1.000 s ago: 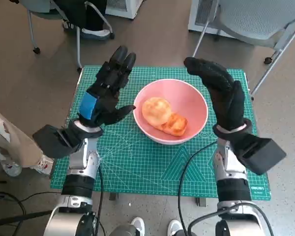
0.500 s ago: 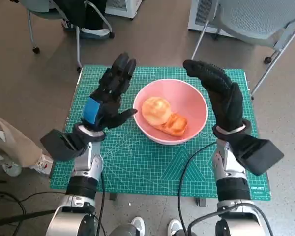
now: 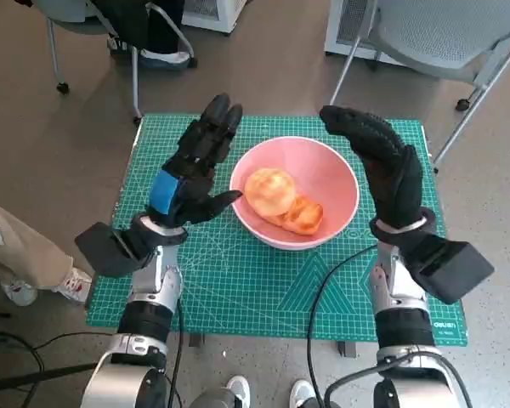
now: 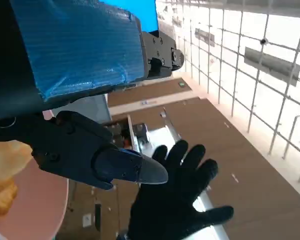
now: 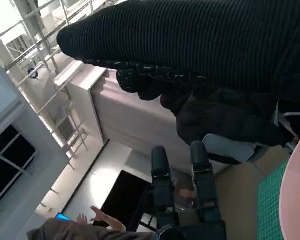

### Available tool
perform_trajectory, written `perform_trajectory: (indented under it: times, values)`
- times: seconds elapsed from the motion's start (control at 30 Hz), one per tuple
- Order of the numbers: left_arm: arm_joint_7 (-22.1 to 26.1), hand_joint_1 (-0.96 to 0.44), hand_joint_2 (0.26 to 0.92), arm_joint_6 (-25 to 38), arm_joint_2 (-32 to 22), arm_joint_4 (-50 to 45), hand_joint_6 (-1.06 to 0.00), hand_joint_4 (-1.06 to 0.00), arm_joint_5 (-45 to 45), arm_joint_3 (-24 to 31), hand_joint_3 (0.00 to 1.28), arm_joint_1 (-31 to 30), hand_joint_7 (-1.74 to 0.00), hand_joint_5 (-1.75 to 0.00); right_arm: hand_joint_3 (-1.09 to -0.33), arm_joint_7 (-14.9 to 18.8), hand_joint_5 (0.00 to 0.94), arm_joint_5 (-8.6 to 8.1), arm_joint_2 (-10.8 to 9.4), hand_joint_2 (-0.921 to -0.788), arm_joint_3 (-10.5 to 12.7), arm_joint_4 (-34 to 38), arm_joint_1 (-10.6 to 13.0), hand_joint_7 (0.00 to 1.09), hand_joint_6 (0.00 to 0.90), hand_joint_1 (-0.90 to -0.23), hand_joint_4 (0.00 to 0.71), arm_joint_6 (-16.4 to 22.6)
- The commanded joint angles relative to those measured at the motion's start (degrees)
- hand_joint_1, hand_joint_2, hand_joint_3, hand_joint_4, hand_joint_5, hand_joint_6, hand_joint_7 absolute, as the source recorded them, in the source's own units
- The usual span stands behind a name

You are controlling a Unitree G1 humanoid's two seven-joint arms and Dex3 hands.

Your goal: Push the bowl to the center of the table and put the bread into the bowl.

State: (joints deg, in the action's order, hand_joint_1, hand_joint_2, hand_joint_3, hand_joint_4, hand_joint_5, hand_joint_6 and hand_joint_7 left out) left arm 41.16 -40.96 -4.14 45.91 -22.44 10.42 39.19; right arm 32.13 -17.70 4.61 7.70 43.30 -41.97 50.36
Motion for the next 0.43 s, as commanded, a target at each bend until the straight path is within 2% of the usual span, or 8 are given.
perform_trajectory:
  times: [0.03, 0.43]
  values:
    - [1.5, -0.58, 0.921, 0.1, 0.1, 1.2, -0.18, -0.02, -1.0, 0.9, 0.09, 1.4, -0.03, 0.0, -0.787, 0.3, 0.0, 0.65, 0.7, -0.921, 0.2, 1.3, 0.0, 0.49, 0.017, -0.686, 0.169, 0.1]
    - [3.8, -0.65, 0.921, -0.4, -0.2, 4.8, -0.18, -0.03, -1.7, 3.0, 0.17, 3.9, -0.02, 0.0, -0.79, -0.3, 0.0, 1.36, 0.8, -0.921, 0.2, 3.3, -0.9, 0.49, 0.016, -0.688, 0.167, 0.6]
